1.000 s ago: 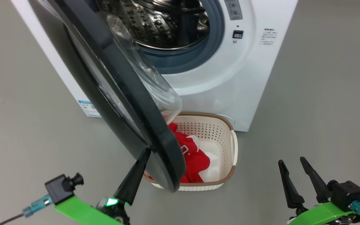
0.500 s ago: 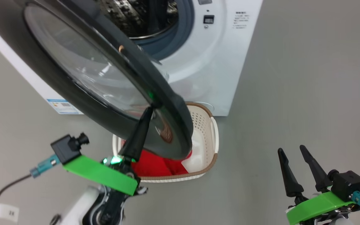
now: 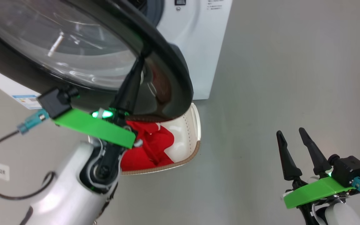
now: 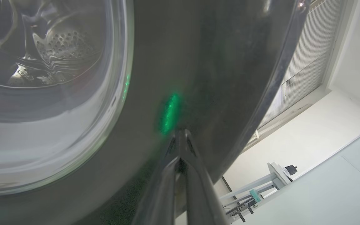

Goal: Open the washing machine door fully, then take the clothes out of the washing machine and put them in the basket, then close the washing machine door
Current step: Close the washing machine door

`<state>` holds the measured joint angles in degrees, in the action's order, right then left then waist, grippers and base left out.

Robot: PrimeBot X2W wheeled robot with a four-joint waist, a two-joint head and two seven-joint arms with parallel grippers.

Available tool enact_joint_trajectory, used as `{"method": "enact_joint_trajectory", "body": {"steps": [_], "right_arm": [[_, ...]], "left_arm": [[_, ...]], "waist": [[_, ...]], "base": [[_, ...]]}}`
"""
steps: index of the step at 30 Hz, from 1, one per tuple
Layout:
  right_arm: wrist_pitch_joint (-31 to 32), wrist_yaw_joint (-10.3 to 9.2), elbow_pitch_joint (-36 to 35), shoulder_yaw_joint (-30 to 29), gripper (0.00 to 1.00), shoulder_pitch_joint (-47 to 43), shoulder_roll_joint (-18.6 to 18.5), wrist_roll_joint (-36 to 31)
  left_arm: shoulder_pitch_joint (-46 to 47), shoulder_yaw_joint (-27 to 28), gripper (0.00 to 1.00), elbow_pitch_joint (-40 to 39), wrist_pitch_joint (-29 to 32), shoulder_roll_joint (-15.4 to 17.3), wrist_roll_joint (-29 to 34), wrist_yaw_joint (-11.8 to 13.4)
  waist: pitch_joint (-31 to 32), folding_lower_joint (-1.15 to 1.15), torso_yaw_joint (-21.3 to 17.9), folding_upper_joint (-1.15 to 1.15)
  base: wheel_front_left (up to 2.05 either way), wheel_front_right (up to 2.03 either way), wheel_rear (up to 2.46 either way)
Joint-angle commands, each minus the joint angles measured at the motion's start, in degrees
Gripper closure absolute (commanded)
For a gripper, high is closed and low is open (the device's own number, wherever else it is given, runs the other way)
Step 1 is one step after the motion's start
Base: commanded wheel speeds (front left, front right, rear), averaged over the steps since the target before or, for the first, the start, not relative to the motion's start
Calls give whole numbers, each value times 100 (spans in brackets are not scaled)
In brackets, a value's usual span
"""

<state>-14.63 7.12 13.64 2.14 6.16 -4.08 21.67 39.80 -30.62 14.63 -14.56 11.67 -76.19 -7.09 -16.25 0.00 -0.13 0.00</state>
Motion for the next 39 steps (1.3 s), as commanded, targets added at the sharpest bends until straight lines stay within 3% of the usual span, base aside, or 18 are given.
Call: {"method": "enact_joint_trajectory", "body": {"steps": [1,21,29,39], "right_arm": [[-37,36,-145,81,0,114,-17,53],[-37,36,-147,3,0,266,74,63],[-37,36,-125,-35,0,194,82,38],[-37,36,-111,-46,0,3,-1,-3]], "left_arm": [[285,227,100,-73,-42,84,71,-40],[1130,606,100,676,-43,-70,370,-40],[775,524,100,679,-43,3,499,-40],[-252,875,100,556,-43,-28,858,-40]], "waist": [[-117,0,-122,0],[-315,0,-415,0],[-159,0,-331,0],[215,0,-181,0]], "base": [[0,0,0],[0,0,0],[0,0,0],[0,0,0]]}}
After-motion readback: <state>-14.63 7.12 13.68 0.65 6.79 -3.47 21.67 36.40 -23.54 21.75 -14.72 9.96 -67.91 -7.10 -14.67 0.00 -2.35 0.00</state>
